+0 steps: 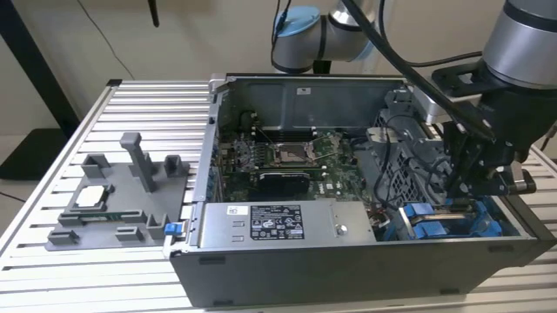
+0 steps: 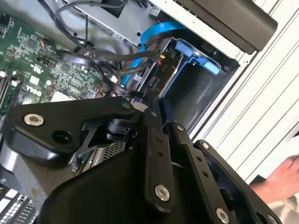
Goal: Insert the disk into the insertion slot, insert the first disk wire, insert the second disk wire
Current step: 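Insert the second disk wire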
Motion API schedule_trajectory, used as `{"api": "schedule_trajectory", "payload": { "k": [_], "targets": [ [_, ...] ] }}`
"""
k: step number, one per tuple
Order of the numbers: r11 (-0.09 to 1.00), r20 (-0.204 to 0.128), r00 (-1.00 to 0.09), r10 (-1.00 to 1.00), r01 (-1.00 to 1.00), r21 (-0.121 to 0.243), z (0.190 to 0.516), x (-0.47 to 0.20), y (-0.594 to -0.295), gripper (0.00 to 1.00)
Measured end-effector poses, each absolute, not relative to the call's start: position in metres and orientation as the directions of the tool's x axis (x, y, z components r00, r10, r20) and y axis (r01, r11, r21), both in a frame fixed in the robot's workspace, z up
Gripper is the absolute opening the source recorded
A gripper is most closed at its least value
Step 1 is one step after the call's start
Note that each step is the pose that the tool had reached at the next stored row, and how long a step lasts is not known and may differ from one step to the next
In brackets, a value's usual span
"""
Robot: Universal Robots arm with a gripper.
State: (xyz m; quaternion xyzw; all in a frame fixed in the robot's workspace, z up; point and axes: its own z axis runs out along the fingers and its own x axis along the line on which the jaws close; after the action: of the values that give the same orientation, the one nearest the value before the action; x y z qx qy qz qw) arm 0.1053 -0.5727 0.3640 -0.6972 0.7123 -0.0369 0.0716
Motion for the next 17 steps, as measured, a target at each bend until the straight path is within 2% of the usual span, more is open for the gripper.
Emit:
{"api": "schedule_trajectory", "payload": {
  "k": [9, 17],
  "targets": [
    [0.025, -0.055, -0.017, -0.998, -0.988, -0.154, 0.356, 0.106, -0.573, 0.00],
    [0.019, -0.064, -0.008, -0.998, -0.984, -0.175, 0.349, 0.106, -0.573, 0.00]
  ]
}}
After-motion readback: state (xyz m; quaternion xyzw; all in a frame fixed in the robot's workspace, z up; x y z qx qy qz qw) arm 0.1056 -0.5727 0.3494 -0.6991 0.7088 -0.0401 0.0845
